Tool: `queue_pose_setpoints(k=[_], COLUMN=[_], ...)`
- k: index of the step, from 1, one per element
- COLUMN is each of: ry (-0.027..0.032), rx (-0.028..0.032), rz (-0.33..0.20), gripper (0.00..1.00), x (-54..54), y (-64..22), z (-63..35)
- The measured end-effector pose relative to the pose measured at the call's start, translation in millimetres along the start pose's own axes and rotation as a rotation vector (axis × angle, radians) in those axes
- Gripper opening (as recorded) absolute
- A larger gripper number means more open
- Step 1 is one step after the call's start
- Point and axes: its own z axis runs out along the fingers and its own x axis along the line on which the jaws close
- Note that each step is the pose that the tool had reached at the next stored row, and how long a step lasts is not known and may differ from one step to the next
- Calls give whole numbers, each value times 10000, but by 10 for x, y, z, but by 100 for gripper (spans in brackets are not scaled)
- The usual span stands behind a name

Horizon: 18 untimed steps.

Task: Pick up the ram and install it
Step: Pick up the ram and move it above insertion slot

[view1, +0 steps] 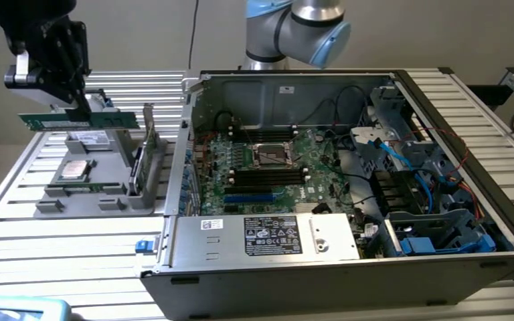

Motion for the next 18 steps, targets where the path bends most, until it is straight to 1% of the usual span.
queue_pose_setpoints(k=[5,18], ry=[-38,-73], rx=[0,-12], rz=[-2,-3], gripper=[13,13], x=[32,120], y=[-226,-812], z=[-39,-119])
